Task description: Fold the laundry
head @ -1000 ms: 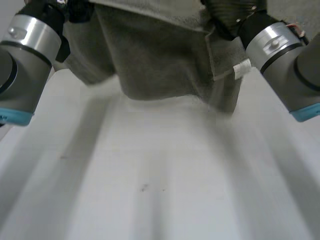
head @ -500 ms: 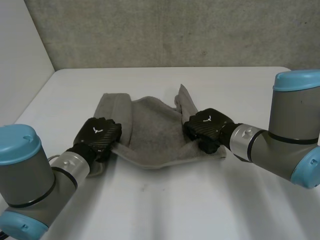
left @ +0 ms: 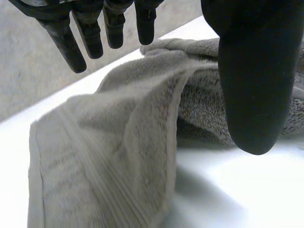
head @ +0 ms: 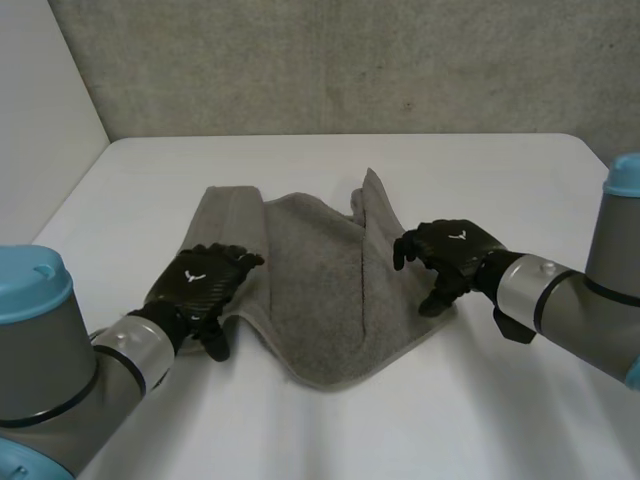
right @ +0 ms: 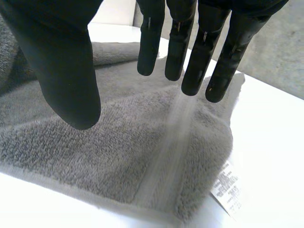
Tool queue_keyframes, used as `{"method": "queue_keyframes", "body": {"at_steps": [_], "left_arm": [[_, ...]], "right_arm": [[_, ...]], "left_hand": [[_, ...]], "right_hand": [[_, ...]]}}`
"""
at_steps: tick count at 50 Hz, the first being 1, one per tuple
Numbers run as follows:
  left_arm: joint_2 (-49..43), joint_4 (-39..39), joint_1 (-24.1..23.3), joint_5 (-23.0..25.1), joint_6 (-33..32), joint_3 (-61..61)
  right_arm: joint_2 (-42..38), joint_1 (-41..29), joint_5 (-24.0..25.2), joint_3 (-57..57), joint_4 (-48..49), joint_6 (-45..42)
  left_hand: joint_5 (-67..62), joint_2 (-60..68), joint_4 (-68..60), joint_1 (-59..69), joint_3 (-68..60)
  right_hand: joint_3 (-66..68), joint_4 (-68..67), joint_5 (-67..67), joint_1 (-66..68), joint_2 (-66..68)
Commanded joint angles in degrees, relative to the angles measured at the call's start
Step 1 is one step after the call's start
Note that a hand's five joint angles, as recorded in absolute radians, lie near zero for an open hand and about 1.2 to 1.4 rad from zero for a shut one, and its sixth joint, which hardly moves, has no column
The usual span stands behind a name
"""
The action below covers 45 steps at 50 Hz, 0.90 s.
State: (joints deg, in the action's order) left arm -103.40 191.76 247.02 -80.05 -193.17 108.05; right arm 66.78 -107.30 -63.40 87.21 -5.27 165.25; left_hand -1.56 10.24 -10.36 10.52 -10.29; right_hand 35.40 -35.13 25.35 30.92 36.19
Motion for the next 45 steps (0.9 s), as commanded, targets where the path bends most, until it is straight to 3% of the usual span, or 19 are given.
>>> {"method": "queue_keyframes", "body": {"at_steps": [1, 23, 26, 28, 29, 30, 31, 33, 35, 45], "left_arm": [[0.6, -1.0, 3.5, 0.2, 8.7, 1.0], [-6.3, 3.4, 2.2, 0.0, 18.2, -3.6], [-7.9, 4.0, 2.1, -0.2, 17.8, -4.7], [-9.7, 5.4, 1.9, -0.5, 17.2, -5.8], [-9.7, 5.4, 1.9, -0.5, 17.2, -5.8], [-10.4, 6.3, 1.9, -0.5, 17.1, -6.3], [-10.4, 6.4, 1.9, -0.5, 17.1, -6.3], [-10.5, 7.2, 2.0, -0.7, 16.9, -6.9], [-9.6, 7.0, 2.1, -0.7, 16.5, -6.9], [2.4, 5.1, 0.0, -0.4, 10.7, -6.4]], "right_arm": [[4.1, 1.7, -0.1, 7.2, 4.3, -0.3], [6.0, 1.7, -0.3, 18.7, 13.9, -0.5], [6.0, 1.7, -0.8, 19.6, 15.1, -0.4], [6.0, 1.7, -1.7, 20.1, 16.2, -0.3], [6.0, 1.7, -1.7, 20.1, 16.3, -0.3], [6.0, 1.7, -2.1, 20.3, 16.5, -0.3], [6.0, 1.7, -2.1, 20.3, 16.5, -0.3], [5.8, 1.4, -2.7, 20.3, 16.5, -0.3], [5.5, 1.2, -2.7, 20.3, 16.5, -0.3], [4.8, 0.1, -2.9, 19.8, 17.0, 1.9]], "left_hand": [[-0.2, 1.5, -1.4, 1.2, -1.4], [-10.9, 12.3, -12.1, 12.0, -12.2], [-17.2, 18.5, -18.4, 18.2, -18.4], [-31.7, 33.0, -32.9, 32.7, -33.0], [-31.8, 33.1, -33.0, 32.8, -33.1], [-42.1, 43.4, -43.3, 43.2, -43.4], [-42.2, 43.5, -43.4, 43.3, -43.5], [-61.5, 62.8, -62.7, 62.5, -62.7], [-66.7, 68.0, -67.9, 67.8, -68.0], [-68.4, 69.8, -69.6, 69.5, -69.7]], "right_hand": [[-3.4, 3.2, -3.4, 1.1, -4.2], [-8.5, 8.2, -8.4, -4.0, -9.3], [-10.2, 9.9, -10.1, -5.7, -11.0], [-15.4, 15.1, -15.3, -10.9, -16.2], [-15.4, 15.1, -15.3, -10.9, -16.2], [-17.9, 17.6, -17.8, -13.4, -18.7], [-17.9, 17.6, -17.9, -13.4, -18.7], [-21.4, 21.2, -21.4, -17.0, -22.2], [-23.5, 23.2, -23.4, -19.0, -24.2], [-25.4, 25.1, -25.4, -20.9, -26.2]]}}
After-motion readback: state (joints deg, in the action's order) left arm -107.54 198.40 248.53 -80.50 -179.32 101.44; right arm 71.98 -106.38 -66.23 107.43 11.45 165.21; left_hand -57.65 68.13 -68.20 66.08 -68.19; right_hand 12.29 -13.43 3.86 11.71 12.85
